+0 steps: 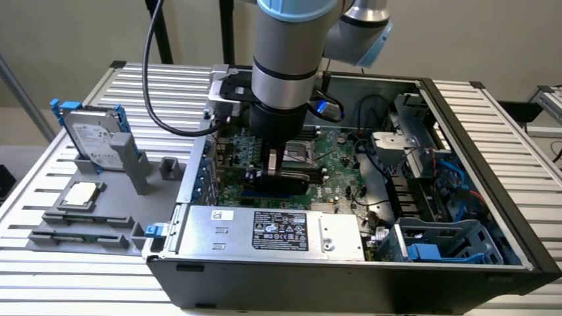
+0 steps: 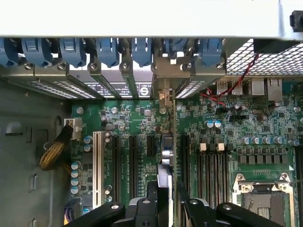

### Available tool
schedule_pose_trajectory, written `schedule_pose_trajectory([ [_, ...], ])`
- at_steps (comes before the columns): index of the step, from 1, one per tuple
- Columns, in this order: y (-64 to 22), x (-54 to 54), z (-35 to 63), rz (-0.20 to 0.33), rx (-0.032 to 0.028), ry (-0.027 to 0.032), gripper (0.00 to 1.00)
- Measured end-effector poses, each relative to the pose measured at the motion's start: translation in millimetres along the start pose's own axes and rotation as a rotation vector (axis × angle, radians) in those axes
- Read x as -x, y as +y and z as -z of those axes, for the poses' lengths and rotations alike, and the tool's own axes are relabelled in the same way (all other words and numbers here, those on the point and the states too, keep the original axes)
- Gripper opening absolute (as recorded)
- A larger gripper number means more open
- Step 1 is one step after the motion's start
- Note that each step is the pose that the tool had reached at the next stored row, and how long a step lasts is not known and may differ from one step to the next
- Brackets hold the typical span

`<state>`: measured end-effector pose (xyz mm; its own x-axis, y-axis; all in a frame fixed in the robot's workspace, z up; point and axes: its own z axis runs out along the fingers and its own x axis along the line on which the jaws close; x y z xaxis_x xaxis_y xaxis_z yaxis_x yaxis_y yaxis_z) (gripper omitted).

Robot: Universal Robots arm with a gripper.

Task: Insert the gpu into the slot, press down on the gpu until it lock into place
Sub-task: 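Insert the gpu into the slot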

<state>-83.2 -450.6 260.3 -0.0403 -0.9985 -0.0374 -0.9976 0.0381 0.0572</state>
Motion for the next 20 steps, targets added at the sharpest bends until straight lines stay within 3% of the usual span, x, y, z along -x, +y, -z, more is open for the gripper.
schedule_pose_trajectory([
  [9, 0.1, 0.2, -2.3, 0.0, 0.0079, 0.0015, 0.26],
  [20, 0.3, 2.6, -0.2, 0.0, 0.0129, 0.0016, 0.26],
])
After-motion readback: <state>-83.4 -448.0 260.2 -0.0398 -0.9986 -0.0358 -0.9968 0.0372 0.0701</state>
